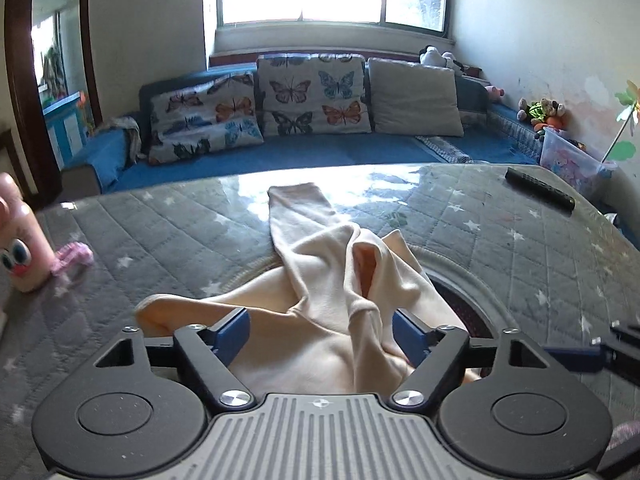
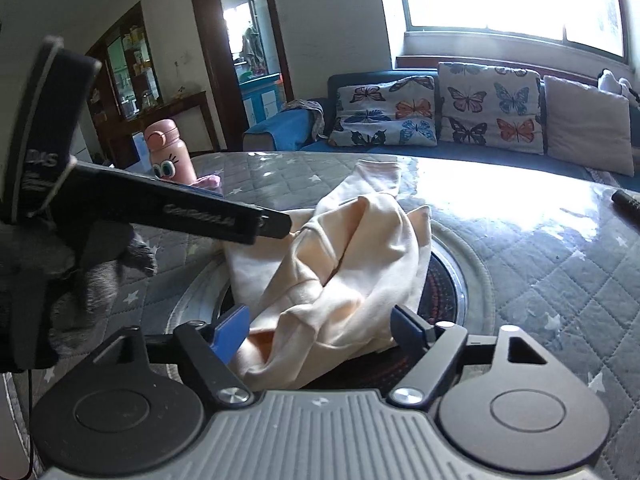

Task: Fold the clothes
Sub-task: 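Move both grippers toward the crumpled cream shirt, then grasp the shirt fabric with the left gripper while the right gripper grasps another part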

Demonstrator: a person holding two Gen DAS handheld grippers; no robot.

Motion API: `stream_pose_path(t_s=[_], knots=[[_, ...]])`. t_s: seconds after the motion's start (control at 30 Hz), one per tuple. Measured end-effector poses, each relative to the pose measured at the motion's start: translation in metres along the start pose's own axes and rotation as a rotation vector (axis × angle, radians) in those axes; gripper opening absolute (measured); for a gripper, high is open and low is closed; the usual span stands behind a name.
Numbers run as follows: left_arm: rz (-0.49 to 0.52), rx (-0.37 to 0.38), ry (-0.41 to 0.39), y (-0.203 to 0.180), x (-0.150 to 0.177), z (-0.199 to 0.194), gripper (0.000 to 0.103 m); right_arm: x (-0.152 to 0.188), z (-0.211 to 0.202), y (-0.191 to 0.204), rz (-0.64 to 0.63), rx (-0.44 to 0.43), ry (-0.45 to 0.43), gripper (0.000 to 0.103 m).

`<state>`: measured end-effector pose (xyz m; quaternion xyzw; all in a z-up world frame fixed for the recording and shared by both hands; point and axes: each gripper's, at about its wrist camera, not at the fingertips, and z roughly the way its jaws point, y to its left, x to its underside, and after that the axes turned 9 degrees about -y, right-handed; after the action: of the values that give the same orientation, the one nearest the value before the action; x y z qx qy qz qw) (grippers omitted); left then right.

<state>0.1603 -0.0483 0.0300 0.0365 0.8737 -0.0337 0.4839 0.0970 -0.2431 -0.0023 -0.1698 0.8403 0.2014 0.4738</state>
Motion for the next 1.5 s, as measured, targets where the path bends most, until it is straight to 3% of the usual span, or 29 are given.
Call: stream_pose_path(t_s=[0.17, 0.3, 0.33, 0.63, 0.87, 1.23, 1.5], knots=[[-0.05, 0.045, 0.051, 0.001, 0.002, 0.024, 0.059, -0.003, 0.008, -0.009, 0.03, 0.001, 0.003, 0.064], [-0.062, 0.107, 0.078, 0.0, 0.007, 0.032, 0.013, -0.007, 0.013, -0.012, 0.035, 0.0, 0.004, 0.056], [-0.06, 0.11, 0.079, -0.001, 0.008, 0.031, 0.009, -0.008, 0.014, -0.012, 0.036, -0.004, 0.006, 0.054], [-0.063, 0.085, 0.002, 0.013, 0.013, -0.01, 0.006, -0.008, 0.039, -0.008, 0.011, -0.006, 0.057, 0.037], [-0.067, 0.044, -0.04, 0.026, 0.027, -0.055, 0.006, 0.004, 0.036, -0.004, -0.013, 0.01, 0.079, 0.007], [-0.093, 0.025, -0.045, 0.05, 0.067, -0.125, 0.006, 0.023, -0.023, 0.003, -0.033, -0.009, 0.056, 0.003], [-0.075, 0.031, 0.048, 0.055, 0.104, -0.14, 0.006, 0.036, -0.058, 0.012, -0.062, -0.065, 0.133, 0.006]])
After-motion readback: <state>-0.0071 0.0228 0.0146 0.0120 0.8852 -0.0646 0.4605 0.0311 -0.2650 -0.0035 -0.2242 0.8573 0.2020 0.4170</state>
